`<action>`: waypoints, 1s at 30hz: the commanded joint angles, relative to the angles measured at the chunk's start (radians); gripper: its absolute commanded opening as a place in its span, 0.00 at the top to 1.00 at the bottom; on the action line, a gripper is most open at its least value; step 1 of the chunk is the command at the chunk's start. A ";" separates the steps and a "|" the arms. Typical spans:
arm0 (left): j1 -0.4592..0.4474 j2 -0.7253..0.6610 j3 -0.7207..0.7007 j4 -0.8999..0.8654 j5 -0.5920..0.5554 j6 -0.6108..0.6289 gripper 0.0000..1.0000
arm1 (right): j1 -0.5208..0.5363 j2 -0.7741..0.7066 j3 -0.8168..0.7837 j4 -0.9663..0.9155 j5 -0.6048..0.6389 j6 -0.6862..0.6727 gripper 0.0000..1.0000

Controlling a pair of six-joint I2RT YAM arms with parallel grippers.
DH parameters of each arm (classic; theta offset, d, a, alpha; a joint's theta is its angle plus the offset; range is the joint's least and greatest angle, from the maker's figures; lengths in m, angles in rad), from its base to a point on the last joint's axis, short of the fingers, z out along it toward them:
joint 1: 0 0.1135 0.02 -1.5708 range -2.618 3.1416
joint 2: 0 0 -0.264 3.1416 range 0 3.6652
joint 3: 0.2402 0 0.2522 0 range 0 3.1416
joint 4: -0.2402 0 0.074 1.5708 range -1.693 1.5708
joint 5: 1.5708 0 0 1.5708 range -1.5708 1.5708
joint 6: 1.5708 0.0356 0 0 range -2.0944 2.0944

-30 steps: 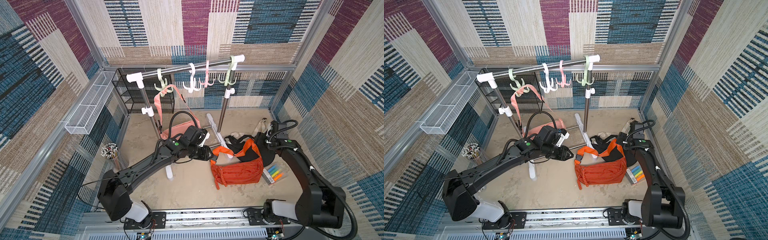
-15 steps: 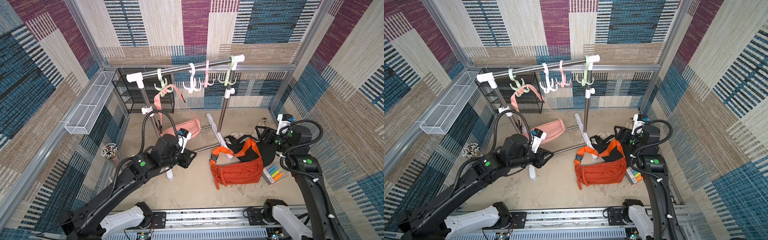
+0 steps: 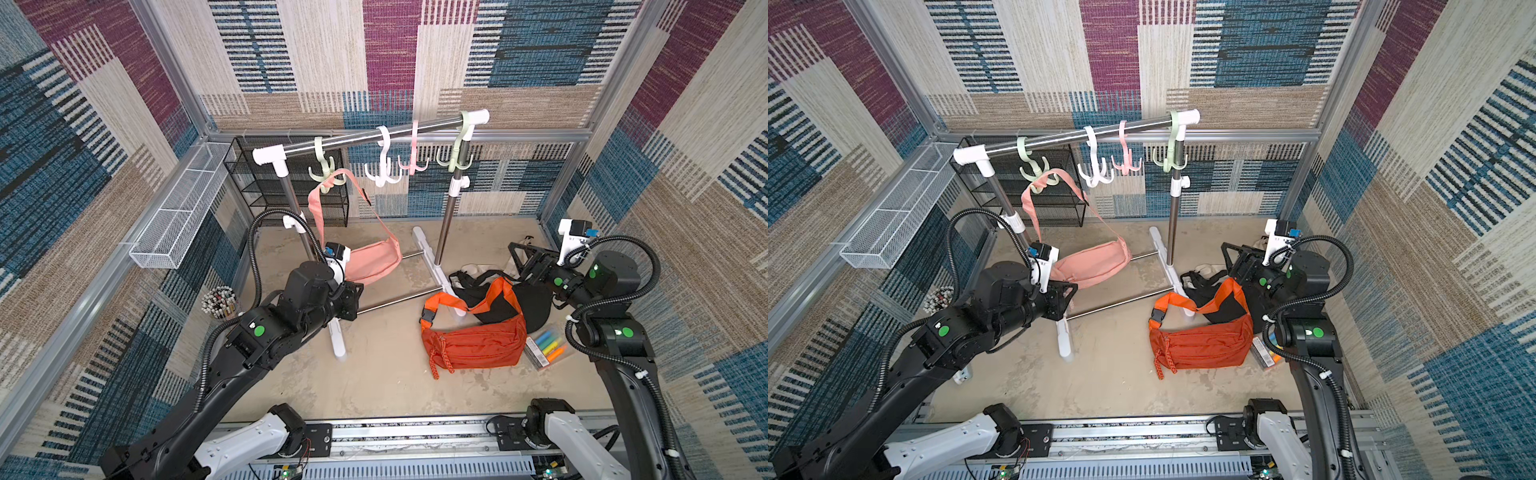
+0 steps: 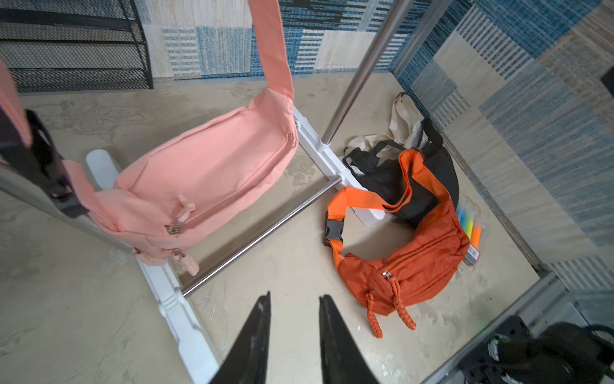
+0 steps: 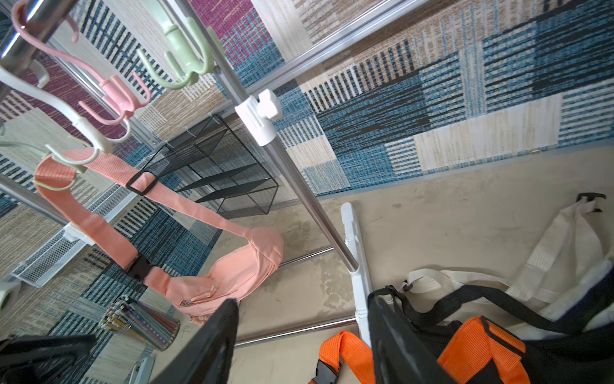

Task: Take the bag off the hook
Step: Pick up the bag from the hook.

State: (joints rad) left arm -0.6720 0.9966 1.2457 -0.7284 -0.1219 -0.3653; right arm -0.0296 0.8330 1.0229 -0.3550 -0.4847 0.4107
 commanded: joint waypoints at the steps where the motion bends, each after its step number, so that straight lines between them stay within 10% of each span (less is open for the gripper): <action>1: 0.056 0.037 0.083 -0.072 0.080 0.017 0.72 | 0.074 0.040 0.056 0.020 0.065 -0.013 0.35; 17: 0.193 0.151 0.344 -0.208 0.107 0.061 0.69 | 0.416 0.394 0.221 0.176 0.210 -0.081 0.36; 30: 0.275 0.246 0.430 -0.206 0.082 0.071 0.66 | 0.504 0.702 0.407 0.300 0.073 -0.165 0.35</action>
State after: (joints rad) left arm -0.4053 1.2301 1.6577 -0.9401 -0.0219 -0.3374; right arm 0.4664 1.4986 1.4040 -0.1211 -0.3603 0.2756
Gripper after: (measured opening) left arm 0.338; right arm 0.649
